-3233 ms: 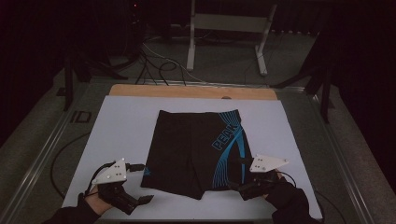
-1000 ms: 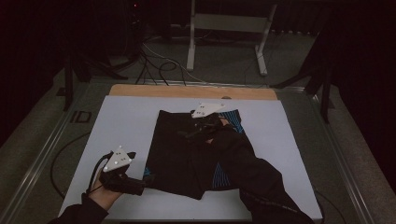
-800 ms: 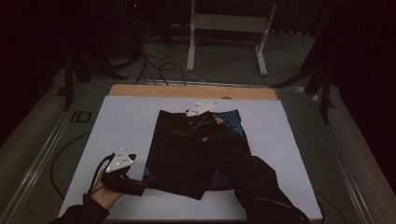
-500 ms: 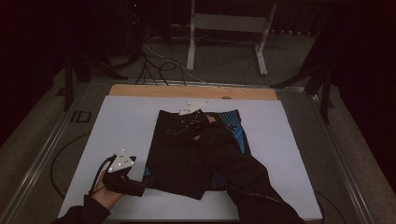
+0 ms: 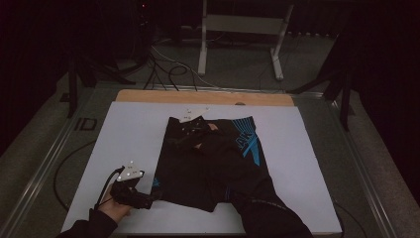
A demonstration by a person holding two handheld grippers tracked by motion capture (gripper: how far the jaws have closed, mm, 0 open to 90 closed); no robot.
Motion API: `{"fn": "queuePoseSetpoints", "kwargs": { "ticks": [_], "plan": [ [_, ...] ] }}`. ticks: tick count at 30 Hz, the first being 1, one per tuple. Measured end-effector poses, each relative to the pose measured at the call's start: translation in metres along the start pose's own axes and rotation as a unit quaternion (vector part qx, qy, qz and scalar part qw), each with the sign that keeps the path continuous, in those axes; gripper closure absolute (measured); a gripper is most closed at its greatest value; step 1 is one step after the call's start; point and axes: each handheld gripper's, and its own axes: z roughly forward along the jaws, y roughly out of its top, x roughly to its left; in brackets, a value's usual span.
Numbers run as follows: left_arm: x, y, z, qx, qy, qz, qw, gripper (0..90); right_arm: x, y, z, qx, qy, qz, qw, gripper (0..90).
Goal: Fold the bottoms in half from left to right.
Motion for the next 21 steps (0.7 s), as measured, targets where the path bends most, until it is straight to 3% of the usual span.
{"fn": "queuePoseSetpoints", "kwargs": {
  "ticks": [2,3,5,9,15,21],
  "plan": [
    [0.000,0.000,0.001,0.003,0.000,0.000,1.0000,0.0,0.000,0.000,0.000,0.000,0.000,0.000,1.0000,9.4],
    [0.000,-0.001,0.003,0.024,-0.001,-0.003,0.9997,0.0,0.000,-0.001,0.005,-0.001,0.004,0.000,1.0000,9.4],
    [0.000,-0.002,0.006,0.036,-0.007,-0.009,0.9993,0.0,0.000,-0.002,0.008,0.001,0.006,0.001,1.0000,9.4],
    [0.000,-0.003,0.009,0.047,-0.002,-0.003,0.9989,0.0,0.000,-0.003,0.013,0.003,0.007,0.004,1.0000,9.4],
    [-0.006,-0.004,0.014,0.070,0.006,0.021,0.9973,7.8,-0.001,-0.006,0.020,0.010,0.008,0.009,0.9999,9.4],
    [-0.007,-0.004,0.015,0.087,0.010,0.024,0.9959,19.7,-0.002,-0.009,0.025,0.013,0.009,0.016,0.9997,9.4]
  ]
}}
